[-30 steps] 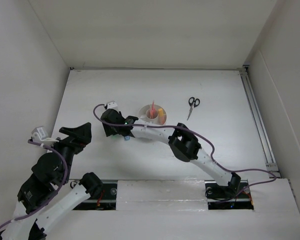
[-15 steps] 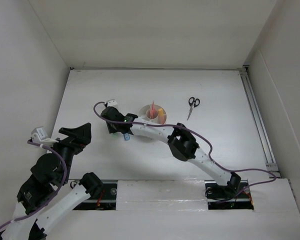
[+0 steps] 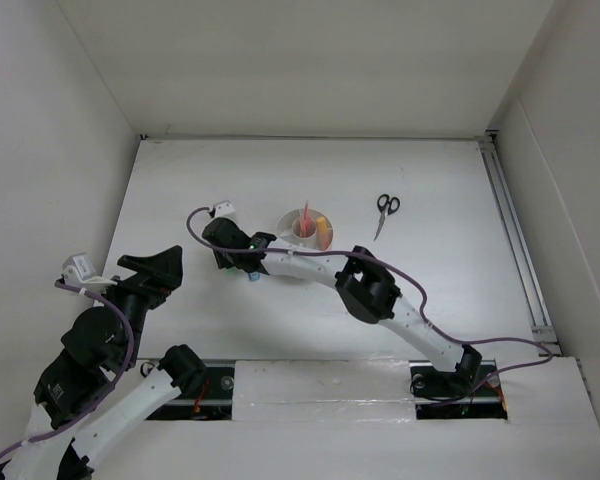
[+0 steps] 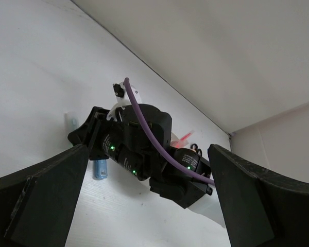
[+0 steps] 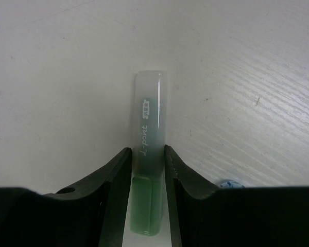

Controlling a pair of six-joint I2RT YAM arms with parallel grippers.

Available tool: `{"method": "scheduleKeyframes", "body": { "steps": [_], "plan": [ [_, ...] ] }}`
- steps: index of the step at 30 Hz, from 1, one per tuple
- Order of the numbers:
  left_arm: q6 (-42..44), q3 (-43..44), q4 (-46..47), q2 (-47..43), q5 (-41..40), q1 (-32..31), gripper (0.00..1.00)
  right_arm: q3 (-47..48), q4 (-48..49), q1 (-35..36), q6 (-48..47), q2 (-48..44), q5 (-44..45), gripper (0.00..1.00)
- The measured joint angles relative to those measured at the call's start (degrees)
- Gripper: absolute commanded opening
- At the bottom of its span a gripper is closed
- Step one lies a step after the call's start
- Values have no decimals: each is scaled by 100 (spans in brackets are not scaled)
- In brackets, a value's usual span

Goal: Sort the stationery into containers
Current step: Pick up the pen from the center of the board.

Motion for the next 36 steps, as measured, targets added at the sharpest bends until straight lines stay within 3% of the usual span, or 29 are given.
{"method": "scheduleKeyframes", "body": {
  "steps": [18,20,23,24,28,36],
  "plan": [
    [28,0,0,0,9,0,100,-374,240,254,-72,-105,723,42],
    [28,0,0,0,9,0,100,-380,251,260,-83,-105,737,34],
    [28,0,0,0,9,0,100,-400,240,256,-79,-111,767,4],
    [31,0,0,0,9,0,100,-402,247,256,-101,-114,754,0],
    [31,0,2,0,11,0,100,-1001,739,232,-295,-413,448,0],
    [44,0,42,-81,13,0,100,-3220,1915,227,-863,-1720,-1084,0]
  ]
}}
